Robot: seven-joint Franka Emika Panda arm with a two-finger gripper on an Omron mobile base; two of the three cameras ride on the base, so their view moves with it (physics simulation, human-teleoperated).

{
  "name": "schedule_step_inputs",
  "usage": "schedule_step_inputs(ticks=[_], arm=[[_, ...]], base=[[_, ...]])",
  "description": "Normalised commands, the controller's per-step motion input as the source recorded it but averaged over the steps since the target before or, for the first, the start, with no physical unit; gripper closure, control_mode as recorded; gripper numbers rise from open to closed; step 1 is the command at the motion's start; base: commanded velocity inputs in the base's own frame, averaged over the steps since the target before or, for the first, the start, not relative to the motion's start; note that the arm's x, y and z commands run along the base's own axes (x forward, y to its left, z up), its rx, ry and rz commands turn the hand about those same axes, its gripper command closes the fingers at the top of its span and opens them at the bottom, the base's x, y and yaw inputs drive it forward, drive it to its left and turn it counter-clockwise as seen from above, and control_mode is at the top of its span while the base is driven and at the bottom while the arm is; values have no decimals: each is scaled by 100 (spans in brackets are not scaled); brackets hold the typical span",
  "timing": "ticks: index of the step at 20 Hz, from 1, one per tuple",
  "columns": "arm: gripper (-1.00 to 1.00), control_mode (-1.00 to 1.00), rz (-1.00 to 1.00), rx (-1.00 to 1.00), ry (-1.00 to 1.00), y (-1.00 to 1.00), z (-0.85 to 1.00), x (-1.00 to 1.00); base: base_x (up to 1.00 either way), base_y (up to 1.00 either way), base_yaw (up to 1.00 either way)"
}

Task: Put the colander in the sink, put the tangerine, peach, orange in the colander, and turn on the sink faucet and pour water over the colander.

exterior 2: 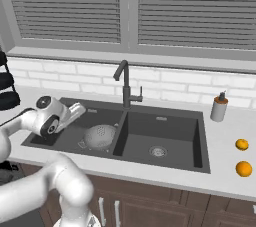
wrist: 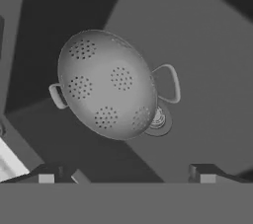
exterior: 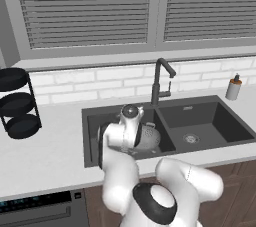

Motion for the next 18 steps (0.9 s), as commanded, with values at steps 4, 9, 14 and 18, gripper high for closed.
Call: schedule_step_inputs(ticks=[4,9,14,18], arm=[[-100,-100,22,5,18,0,100,-39],[-100,-100,-7,-1,10,-12,88,-97],[-100,-100,-12,-24,1,-8,67,-100],[-100,-100,3,-33,10,-59,53,-98]], base=[[0,0,0],[0,0,0],[0,0,0],[0,0,0]])
